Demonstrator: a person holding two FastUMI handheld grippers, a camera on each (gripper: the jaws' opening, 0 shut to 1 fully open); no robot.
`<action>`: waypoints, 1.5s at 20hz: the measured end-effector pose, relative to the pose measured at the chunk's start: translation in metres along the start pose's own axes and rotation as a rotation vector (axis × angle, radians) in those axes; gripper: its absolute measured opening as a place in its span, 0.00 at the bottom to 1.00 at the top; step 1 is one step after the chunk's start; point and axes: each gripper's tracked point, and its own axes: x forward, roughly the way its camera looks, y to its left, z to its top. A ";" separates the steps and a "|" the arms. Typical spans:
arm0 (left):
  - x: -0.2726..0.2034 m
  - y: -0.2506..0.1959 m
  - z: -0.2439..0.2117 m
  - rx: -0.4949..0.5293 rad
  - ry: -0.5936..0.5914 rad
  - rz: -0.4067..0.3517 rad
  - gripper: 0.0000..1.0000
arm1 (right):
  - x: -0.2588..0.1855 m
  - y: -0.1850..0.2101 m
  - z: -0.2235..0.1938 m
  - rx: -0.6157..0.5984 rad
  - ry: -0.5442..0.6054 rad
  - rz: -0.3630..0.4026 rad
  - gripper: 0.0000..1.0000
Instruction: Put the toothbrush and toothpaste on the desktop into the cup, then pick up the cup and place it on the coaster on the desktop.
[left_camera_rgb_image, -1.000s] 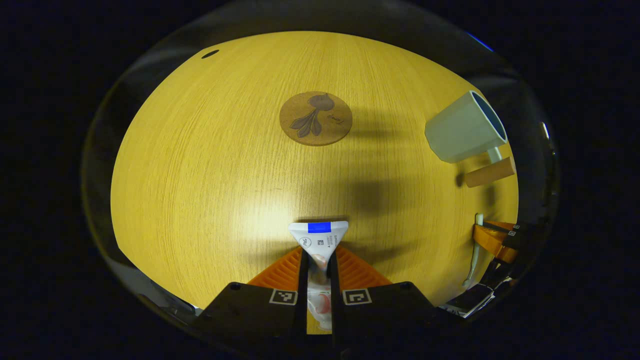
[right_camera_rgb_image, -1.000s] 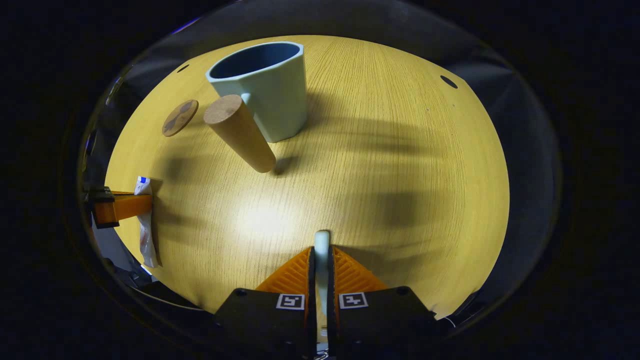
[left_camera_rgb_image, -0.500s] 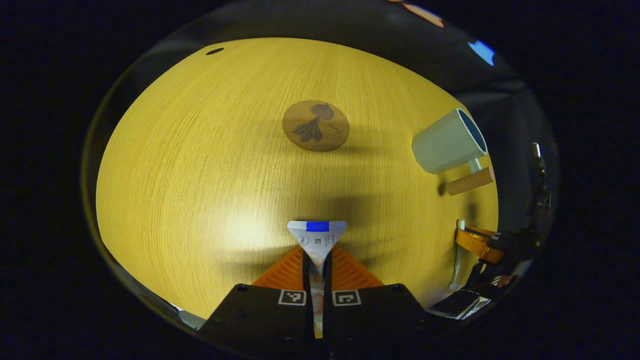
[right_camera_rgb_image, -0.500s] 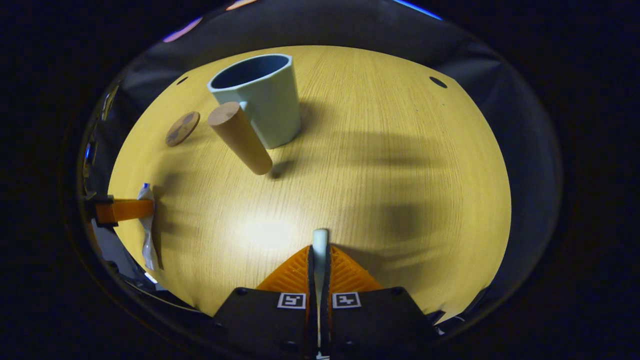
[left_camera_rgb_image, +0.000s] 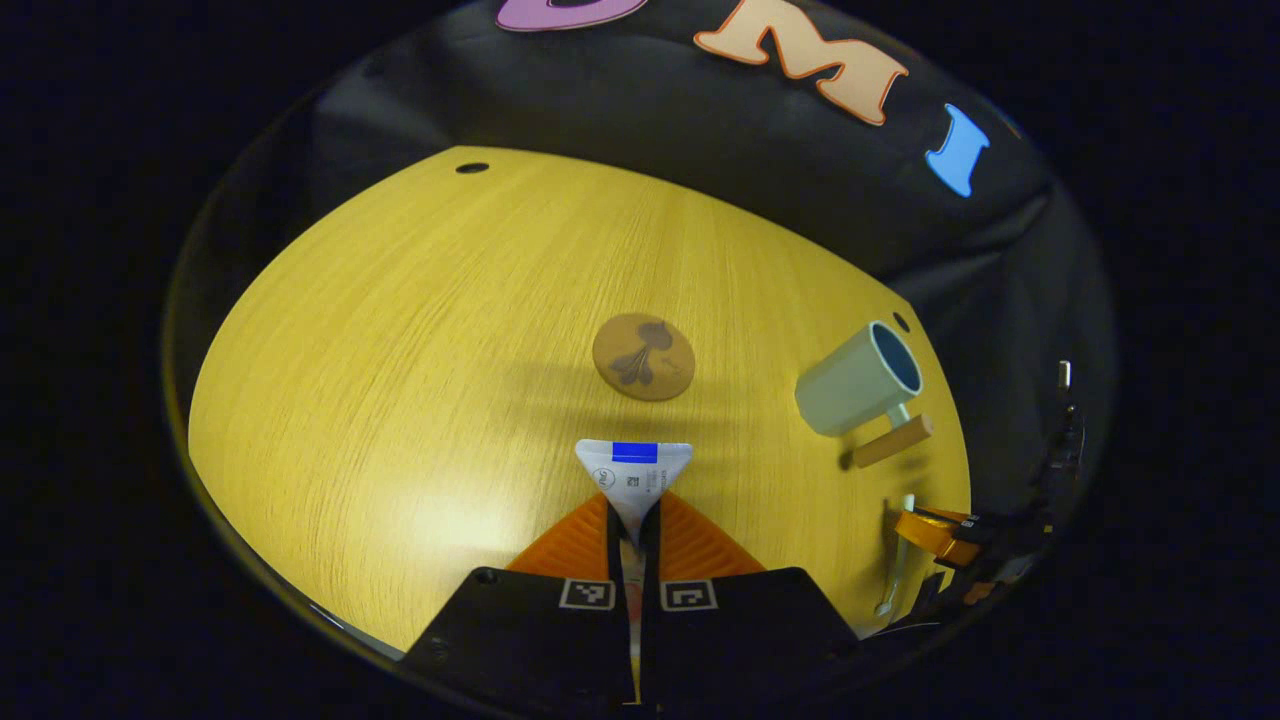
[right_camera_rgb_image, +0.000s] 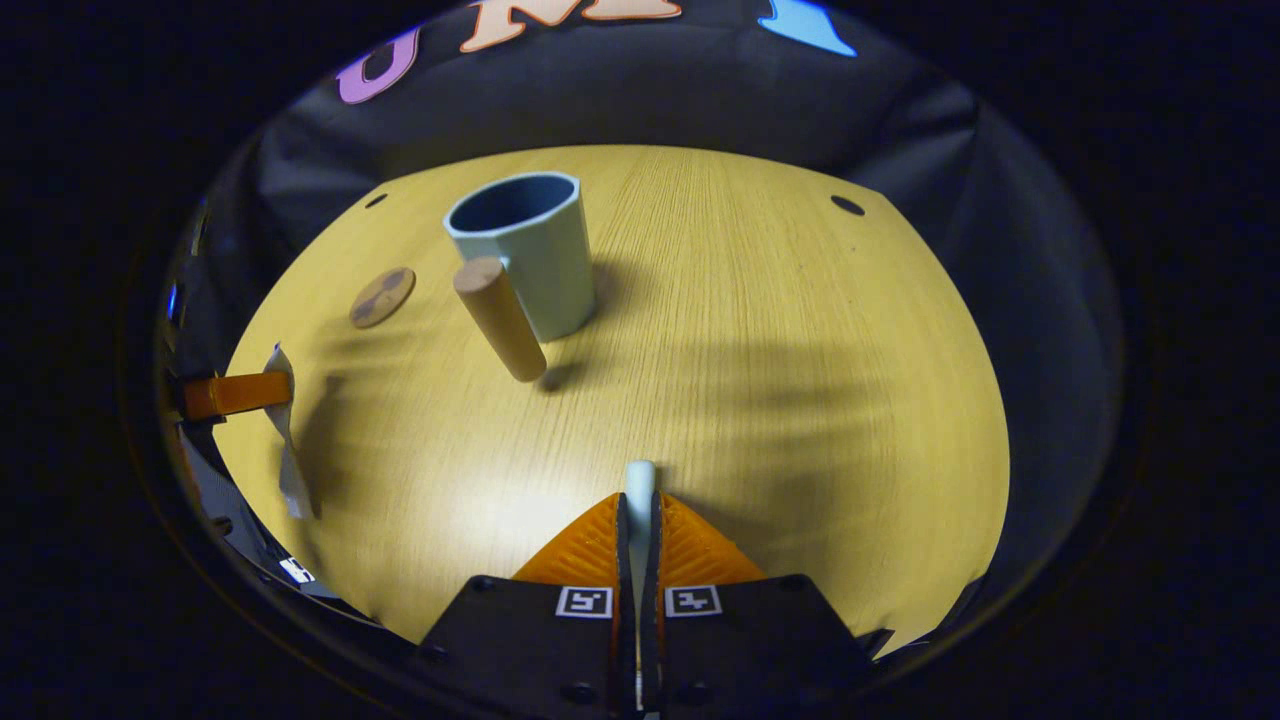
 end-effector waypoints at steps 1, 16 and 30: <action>-0.004 -0.004 0.007 0.016 -0.030 -0.014 0.02 | -0.008 0.000 0.016 0.005 -0.056 0.006 0.05; -0.040 -0.086 0.108 0.081 -0.378 -0.207 0.02 | -0.112 0.034 0.246 0.239 -0.653 0.266 0.05; -0.023 -0.082 0.134 0.154 -0.596 -0.285 0.04 | -0.048 0.061 0.282 0.239 -0.974 0.288 0.06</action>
